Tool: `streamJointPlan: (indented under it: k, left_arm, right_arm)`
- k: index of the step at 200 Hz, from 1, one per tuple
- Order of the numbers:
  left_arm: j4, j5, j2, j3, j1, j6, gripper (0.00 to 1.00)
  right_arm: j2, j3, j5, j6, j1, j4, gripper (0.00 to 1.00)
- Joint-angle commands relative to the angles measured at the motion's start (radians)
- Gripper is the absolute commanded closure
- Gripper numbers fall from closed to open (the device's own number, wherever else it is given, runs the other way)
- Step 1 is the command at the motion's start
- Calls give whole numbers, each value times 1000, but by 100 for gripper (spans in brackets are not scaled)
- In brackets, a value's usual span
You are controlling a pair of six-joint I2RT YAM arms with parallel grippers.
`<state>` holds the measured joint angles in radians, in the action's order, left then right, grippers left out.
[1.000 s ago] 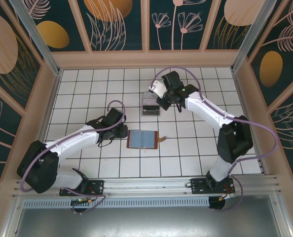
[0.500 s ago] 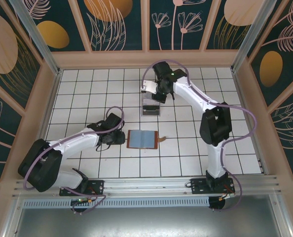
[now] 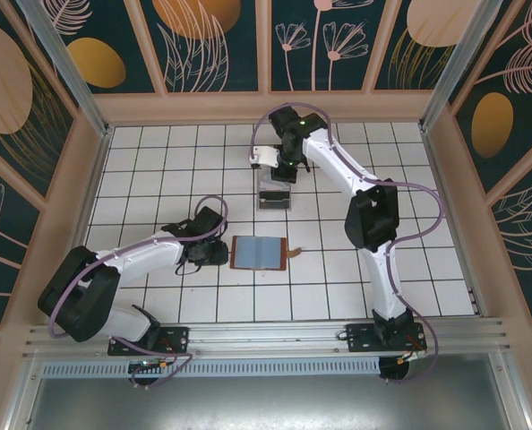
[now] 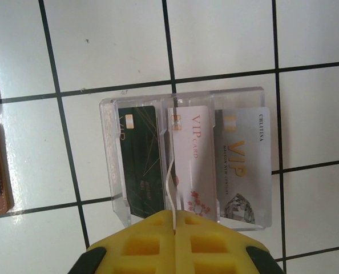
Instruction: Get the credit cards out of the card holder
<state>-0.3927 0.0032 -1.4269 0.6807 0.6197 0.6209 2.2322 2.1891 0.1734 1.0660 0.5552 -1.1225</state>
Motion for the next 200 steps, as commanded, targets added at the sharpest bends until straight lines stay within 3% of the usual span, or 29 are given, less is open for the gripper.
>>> streamJointPlan:
  k: [1, 45, 200]
  left_arm:
    - [15, 16, -11, -3, -5, -7, 60]
    - [12, 13, -9, -1, -6, -6, 60]
    - [6, 9, -13, -3, -5, 7, 61]
  right_arm:
    - [17, 28, -29, 9, -2, -39, 100]
    - [2, 31, -113, 20, -2, 73, 100]
    - [125, 86, -134, 97, 15, 121, 100]
